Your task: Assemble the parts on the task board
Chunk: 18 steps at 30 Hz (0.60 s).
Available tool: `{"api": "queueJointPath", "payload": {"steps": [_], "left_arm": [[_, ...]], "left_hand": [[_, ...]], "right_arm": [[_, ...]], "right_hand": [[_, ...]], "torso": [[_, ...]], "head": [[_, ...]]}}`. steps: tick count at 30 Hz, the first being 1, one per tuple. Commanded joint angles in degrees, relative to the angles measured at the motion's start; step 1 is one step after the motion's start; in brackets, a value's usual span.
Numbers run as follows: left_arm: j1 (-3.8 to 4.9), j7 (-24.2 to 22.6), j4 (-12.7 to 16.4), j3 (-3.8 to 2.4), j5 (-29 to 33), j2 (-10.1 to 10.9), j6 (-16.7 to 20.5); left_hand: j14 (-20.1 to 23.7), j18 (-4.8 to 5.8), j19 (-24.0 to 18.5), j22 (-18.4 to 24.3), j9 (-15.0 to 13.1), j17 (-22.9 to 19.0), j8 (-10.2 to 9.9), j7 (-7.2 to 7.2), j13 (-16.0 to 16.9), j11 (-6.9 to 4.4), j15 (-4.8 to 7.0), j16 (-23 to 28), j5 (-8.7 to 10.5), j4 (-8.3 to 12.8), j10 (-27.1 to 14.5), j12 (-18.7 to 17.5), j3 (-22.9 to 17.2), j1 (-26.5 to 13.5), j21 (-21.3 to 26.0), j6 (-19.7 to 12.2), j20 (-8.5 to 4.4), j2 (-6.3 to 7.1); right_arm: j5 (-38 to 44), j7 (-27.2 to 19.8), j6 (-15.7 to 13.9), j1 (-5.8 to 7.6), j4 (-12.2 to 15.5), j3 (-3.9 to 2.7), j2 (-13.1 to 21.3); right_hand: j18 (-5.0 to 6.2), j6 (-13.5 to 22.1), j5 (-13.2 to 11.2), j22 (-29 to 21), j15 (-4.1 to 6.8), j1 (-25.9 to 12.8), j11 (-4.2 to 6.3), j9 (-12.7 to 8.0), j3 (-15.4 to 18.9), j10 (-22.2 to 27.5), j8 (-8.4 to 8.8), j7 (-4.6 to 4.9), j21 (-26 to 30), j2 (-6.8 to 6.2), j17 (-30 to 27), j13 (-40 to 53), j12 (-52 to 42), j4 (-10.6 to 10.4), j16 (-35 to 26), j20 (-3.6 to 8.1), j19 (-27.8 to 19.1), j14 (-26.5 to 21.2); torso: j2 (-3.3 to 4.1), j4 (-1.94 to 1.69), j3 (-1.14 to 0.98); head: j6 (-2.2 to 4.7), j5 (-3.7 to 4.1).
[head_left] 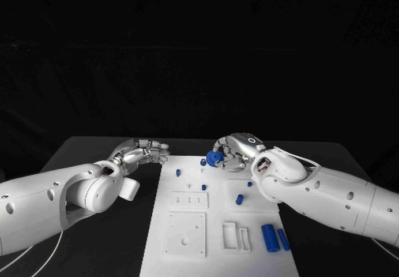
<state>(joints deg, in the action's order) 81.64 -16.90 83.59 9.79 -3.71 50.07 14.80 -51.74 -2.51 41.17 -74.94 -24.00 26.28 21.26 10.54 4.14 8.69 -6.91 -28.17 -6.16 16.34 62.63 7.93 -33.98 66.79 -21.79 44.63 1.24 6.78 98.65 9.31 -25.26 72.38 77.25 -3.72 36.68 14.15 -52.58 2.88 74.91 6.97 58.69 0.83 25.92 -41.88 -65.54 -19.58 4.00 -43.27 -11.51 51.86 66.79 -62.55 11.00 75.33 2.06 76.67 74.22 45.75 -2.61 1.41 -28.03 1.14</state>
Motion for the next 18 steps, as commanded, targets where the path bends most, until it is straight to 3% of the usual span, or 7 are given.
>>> {"api": "queueJointPath", "payload": {"steps": [1,6,10,15,18], "left_arm": [[0.17,-0.4,0.28,-0.04,-0.2,-0.07,-0.53],[0.18,-0.42,0.42,-0.04,-0.2,-0.07,-0.42],[0.18,-0.42,0.25,-0.04,-0.2,-0.31,-0.49],[0.18,-0.42,0.2,-0.04,-0.2,-0.42,-0.53],[0.18,-0.45,0.17,-0.04,-0.2,-0.45,-0.57]], "left_hand": [[-0.14,-0.38,-0.22,-1.09,-0.1,-0.05,-0.28,0.01,-0.06,0.03,-0.23,0.13,0.15,-0.05,0.36,-0.37,-0.39,-0.11,-0.38,0.42,0.14,-0.17],[-0.15,-0.38,-0.23,-1.09,-0.11,-0.05,-0.28,0.01,-0.06,0.03,-0.23,0.13,0.15,-0.05,0.36,-0.37,-0.39,-0.1,-0.39,0.43,0.14,-0.15],[-0.15,-0.38,-0.23,-1.09,-0.11,-0.05,-0.28,0.01,-0.06,0.03,-0.23,0.13,0.15,-0.04,0.37,-0.38,-0.39,-0.09,-0.39,0.43,0.14,-0.14],[-0.14,-0.38,-0.23,-1.09,-0.12,-0.05,-0.28,0.0,-0.05,0.02,-0.23,0.13,0.15,-0.03,0.38,-0.38,-0.4,-0.06,-0.39,0.44,0.14,-0.12],[-0.14,-0.38,-0.23,-1.09,-0.12,-0.05,-0.28,0.0,-0.05,0.02,-0.23,0.13,0.16,-0.03,0.38,-0.39,-0.4,-0.06,-0.39,0.44,0.14,-0.11]], "right_arm": [[2.63,1.42,-0.75,0.02,-0.24,-0.01,-1.12],[2.79,1.36,-0.15,0.0,-2.24,0.3,-3.83],[2.9,1.28,0.14,-0.01,-4.02,1.37,-5.69],[3.18,1.38,1.05,-0.1,-5.27,2.6,-7.12],[3.19,1.27,1.5,-0.23,-6.26,2.8,-7.88]], "right_hand": [[0.85,-5.63,-0.07,1.02,0.44,0.19,0.38,0.09,-0.02,-0.21,-0.19,1.23,-0.3,-0.56,0.09,-0.07,-0.22,-0.38,-0.39,0.13,0.15,0.14],[0.85,-5.58,-0.07,1.0,0.43,0.23,0.37,0.15,-0.11,-0.2,-0.18,1.24,-0.3,-0.68,0.14,-0.08,-0.19,-0.65,-0.43,0.13,0.12,0.14],[0.85,-5.52,-0.04,1.0,0.42,0.22,0.36,0.18,-0.18,-0.18,-0.16,1.25,-0.3,-0.66,0.17,-0.09,-0.17,-0.88,-0.46,0.12,0.1,0.14],[0.85,-5.48,-0.03,0.99,0.41,0.24,0.35,0.19,-0.2,-0.17,-0.14,1.26,-0.29,-0.68,0.19,-0.09,-0.16,-0.95,-0.47,0.12,0.08,0.14],[0.85,-5.44,-0.02,0.99,0.4,0.19,0.33,0.21,-0.2,-0.15,-0.11,1.28,-0.29,-0.71,0.2,-0.09,-0.14,-1.08,-0.5,0.11,0.06,0.14]], "torso": [[0.03,-0.03,0.03],[0.09,-0.05,0.03],[0.13,-0.06,-0.08],[0.1,-0.17,0.0],[0.18,-0.3,0.07]], "head": [[0.02,-0.22],[-0.03,-0.6],[-0.18,-0.45],[-0.53,-0.64],[-0.54,-0.57]]}}
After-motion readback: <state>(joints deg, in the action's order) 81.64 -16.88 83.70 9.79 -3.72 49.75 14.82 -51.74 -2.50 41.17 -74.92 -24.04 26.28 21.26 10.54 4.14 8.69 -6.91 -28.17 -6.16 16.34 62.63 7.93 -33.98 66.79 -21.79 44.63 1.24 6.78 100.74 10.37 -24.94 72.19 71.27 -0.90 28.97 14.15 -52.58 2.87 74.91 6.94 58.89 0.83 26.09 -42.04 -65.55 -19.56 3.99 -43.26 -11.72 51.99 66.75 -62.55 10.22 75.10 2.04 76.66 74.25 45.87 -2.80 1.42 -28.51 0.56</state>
